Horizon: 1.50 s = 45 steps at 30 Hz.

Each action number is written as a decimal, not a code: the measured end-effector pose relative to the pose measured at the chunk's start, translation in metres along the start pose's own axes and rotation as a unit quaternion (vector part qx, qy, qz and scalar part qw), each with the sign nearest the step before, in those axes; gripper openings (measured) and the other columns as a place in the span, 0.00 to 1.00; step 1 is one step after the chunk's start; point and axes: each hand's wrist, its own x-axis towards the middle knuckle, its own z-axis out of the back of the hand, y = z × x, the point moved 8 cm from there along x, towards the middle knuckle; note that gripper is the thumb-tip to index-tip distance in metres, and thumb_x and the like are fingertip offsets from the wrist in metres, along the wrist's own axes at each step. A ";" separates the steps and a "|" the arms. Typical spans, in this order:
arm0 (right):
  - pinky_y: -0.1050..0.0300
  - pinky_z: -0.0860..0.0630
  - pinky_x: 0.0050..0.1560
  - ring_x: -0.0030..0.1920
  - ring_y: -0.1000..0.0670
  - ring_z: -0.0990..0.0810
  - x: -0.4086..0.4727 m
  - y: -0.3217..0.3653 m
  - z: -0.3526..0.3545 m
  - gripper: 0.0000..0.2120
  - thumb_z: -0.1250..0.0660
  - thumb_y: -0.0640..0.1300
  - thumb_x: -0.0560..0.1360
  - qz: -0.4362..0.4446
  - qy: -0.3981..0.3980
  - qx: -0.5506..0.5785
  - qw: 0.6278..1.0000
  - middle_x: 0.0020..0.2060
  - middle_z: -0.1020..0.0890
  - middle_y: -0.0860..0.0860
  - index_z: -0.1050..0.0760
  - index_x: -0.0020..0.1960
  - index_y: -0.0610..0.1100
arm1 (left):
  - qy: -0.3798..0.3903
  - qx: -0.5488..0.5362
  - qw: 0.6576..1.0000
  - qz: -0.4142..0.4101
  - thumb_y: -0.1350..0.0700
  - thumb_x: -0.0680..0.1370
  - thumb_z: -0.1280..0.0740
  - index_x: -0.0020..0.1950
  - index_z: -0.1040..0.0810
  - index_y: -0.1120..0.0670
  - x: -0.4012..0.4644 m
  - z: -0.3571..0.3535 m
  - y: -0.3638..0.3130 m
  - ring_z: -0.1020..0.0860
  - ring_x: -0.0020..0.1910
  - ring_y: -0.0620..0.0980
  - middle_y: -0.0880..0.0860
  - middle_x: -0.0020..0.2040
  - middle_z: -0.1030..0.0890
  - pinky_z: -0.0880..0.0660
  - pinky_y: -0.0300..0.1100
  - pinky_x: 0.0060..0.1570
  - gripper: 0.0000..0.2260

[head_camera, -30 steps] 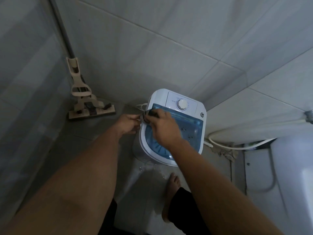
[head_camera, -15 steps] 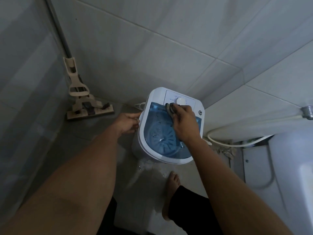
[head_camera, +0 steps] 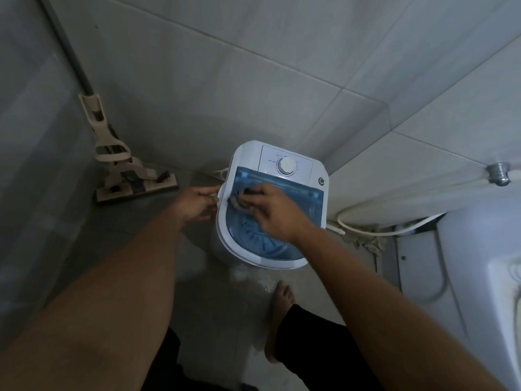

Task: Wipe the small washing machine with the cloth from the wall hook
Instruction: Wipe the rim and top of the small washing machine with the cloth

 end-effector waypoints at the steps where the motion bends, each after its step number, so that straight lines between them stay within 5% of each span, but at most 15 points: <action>1: 0.47 0.27 0.68 0.65 0.42 0.26 0.010 -0.011 0.013 0.18 0.34 0.42 0.80 -0.026 -0.024 0.024 0.999 0.66 0.25 0.45 0.23 0.70 0.48 | 0.000 0.003 1.000 0.000 0.62 0.79 0.33 0.66 0.19 0.48 0.000 0.000 0.000 0.17 0.55 0.55 0.58 0.59 0.15 0.23 0.52 0.63 0.17; 4: 0.42 0.24 0.63 0.61 0.39 0.23 0.040 -0.038 0.044 0.17 0.35 0.41 0.79 -0.114 -0.128 0.057 0.984 0.64 0.23 0.44 0.21 0.67 0.48 | -0.005 0.011 1.000 -0.003 0.61 0.79 0.33 0.66 0.19 0.48 -0.002 0.000 -0.001 0.17 0.55 0.55 0.59 0.58 0.15 0.22 0.53 0.62 0.17; 8: 0.41 0.26 0.57 0.60 0.37 0.28 0.070 -0.028 0.029 0.21 0.36 0.39 0.77 -0.179 -0.090 -0.048 0.978 0.67 0.27 0.46 0.22 0.67 0.52 | -0.008 0.017 1.000 -0.006 0.62 0.80 0.34 0.68 0.21 0.50 -0.005 -0.001 -0.004 0.17 0.50 0.54 0.59 0.56 0.15 0.22 0.51 0.62 0.18; 12: 0.42 0.29 0.56 0.58 0.37 0.29 0.061 0.002 0.006 0.26 0.33 0.38 0.72 -0.121 -0.084 -0.127 0.981 0.66 0.27 0.45 0.23 0.68 0.53 | -0.008 0.021 1.000 -0.005 0.61 0.80 0.34 0.68 0.21 0.50 -0.006 0.000 -0.007 0.18 0.45 0.51 0.58 0.55 0.15 0.22 0.44 0.51 0.18; 16: 0.44 0.27 0.52 0.56 0.37 0.27 0.035 0.014 -0.011 0.25 0.31 0.38 0.71 -0.097 -0.092 -0.125 0.983 0.65 0.25 0.45 0.22 0.66 0.55 | -0.015 0.018 1.000 0.001 0.61 0.81 0.34 0.70 0.23 0.52 -0.010 0.000 -0.007 0.20 0.48 0.53 0.59 0.54 0.17 0.22 0.47 0.54 0.17; 21: 0.47 0.26 0.46 0.53 0.38 0.24 -0.003 0.025 -0.028 0.27 0.27 0.40 0.68 -0.079 -0.089 -0.130 0.984 0.62 0.23 0.45 0.21 0.65 0.56 | -0.010 0.005 1.000 -0.008 0.64 0.81 0.36 0.69 0.23 0.53 -0.013 -0.005 -0.010 0.22 0.40 0.49 0.59 0.51 0.19 0.23 0.39 0.46 0.17; 27: 0.42 0.23 0.51 0.56 0.41 0.27 -0.037 0.030 -0.034 0.23 0.30 0.43 0.74 -0.023 0.015 -0.094 0.995 0.63 0.26 0.48 0.23 0.67 0.57 | -0.002 0.013 1.000 -0.008 0.63 0.80 0.35 0.69 0.22 0.53 -0.014 -0.003 -0.010 0.19 0.48 0.53 0.59 0.56 0.16 0.21 0.42 0.47 0.18; 30: 0.46 0.26 0.64 0.62 0.44 0.26 -0.022 0.022 -0.007 0.18 0.31 0.44 0.78 0.029 0.070 -0.014 0.997 0.65 0.24 0.48 0.21 0.67 0.52 | 0.000 0.006 1.000 -0.007 0.64 0.80 0.35 0.68 0.21 0.52 -0.016 -0.004 -0.012 0.18 0.47 0.52 0.58 0.56 0.16 0.21 0.39 0.42 0.18; 35: 0.41 0.22 0.58 0.59 0.40 0.24 0.022 -0.041 0.044 0.17 0.35 0.42 0.80 -0.114 -0.106 -0.003 0.988 0.64 0.23 0.46 0.21 0.67 0.50 | -0.003 0.018 1.000 0.003 0.62 0.80 0.34 0.68 0.21 0.49 -0.014 -0.002 -0.008 0.19 0.49 0.52 0.58 0.55 0.16 0.22 0.39 0.45 0.17; 37: 0.40 0.23 0.57 0.59 0.38 0.27 0.019 -0.045 0.028 0.20 0.35 0.40 0.78 -0.170 -0.107 -0.067 0.977 0.67 0.26 0.45 0.23 0.69 0.51 | -0.005 0.023 1.000 0.004 0.61 0.80 0.34 0.69 0.21 0.49 -0.015 -0.002 -0.008 0.20 0.48 0.51 0.57 0.52 0.16 0.22 0.39 0.43 0.18; 45: 0.39 0.25 0.58 0.61 0.39 0.28 -0.048 0.023 -0.038 0.29 0.27 0.42 0.72 -0.024 -0.046 -0.148 0.988 0.70 0.29 0.46 0.28 0.72 0.56 | -0.014 0.022 1.000 -0.001 0.61 0.80 0.34 0.69 0.22 0.50 -0.017 -0.002 -0.011 0.19 0.50 0.53 0.59 0.57 0.16 0.21 0.42 0.47 0.17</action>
